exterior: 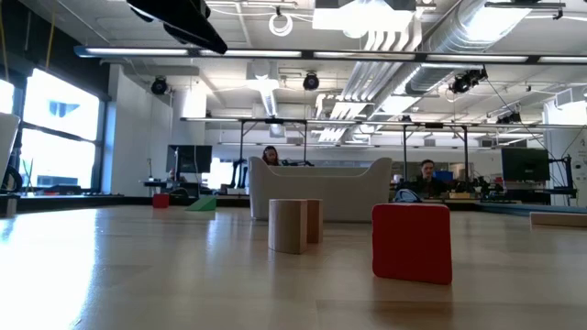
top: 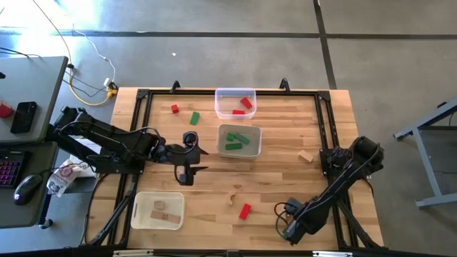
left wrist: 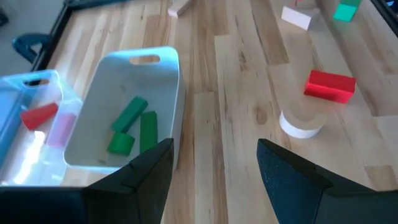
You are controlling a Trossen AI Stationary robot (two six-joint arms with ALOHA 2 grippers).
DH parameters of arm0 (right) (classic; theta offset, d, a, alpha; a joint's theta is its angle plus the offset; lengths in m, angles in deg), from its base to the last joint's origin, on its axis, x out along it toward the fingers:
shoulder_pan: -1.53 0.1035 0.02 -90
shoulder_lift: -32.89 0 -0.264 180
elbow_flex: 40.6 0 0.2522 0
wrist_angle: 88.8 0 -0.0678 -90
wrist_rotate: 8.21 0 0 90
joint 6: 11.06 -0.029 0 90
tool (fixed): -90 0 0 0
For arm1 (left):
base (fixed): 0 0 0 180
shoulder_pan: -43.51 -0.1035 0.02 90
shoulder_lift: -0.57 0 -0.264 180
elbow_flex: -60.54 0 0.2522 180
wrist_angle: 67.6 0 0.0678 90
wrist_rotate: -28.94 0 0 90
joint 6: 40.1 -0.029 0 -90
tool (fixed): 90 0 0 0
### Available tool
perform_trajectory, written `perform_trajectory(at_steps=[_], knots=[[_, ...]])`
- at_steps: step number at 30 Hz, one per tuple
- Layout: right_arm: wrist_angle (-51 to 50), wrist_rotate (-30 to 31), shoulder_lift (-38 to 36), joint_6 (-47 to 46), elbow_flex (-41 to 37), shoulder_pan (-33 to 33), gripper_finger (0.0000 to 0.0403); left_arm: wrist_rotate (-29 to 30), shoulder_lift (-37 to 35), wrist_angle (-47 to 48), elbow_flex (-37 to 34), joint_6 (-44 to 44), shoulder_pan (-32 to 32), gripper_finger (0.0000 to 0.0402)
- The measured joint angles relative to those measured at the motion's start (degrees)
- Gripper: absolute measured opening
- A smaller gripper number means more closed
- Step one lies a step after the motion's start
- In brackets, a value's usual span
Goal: Sort & place blocks by color
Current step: Put the right red rectangular block into the transparent bin
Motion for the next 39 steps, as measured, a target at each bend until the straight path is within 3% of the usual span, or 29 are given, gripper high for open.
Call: perform_trajectory(at_steps=[10,22,28,39], knots=[[-8.97,11.05,-0.02,12.32,8.18,-6.12,0.0094,-0.19,0.00,-3.61,0.00,-4.16,0.00,0.0216],[-10.46,23.82,-0.04,42.24,14.72,-19.30,0.0094,-0.21,0.00,-7.84,0.00,-7.93,-0.21,0.0216],[-9.16,30.72,-0.09,56.78,17.52,-25.85,0.0094,-3.47,0.00,-7.82,0.00,-7.95,-1.62,0.0216],[-1.07,34.19,-0.11,79.02,21.54,-33.77,0.0094,-3.75,0.00,-8.32,0.00,-7.95,-5.07,0.0216]])
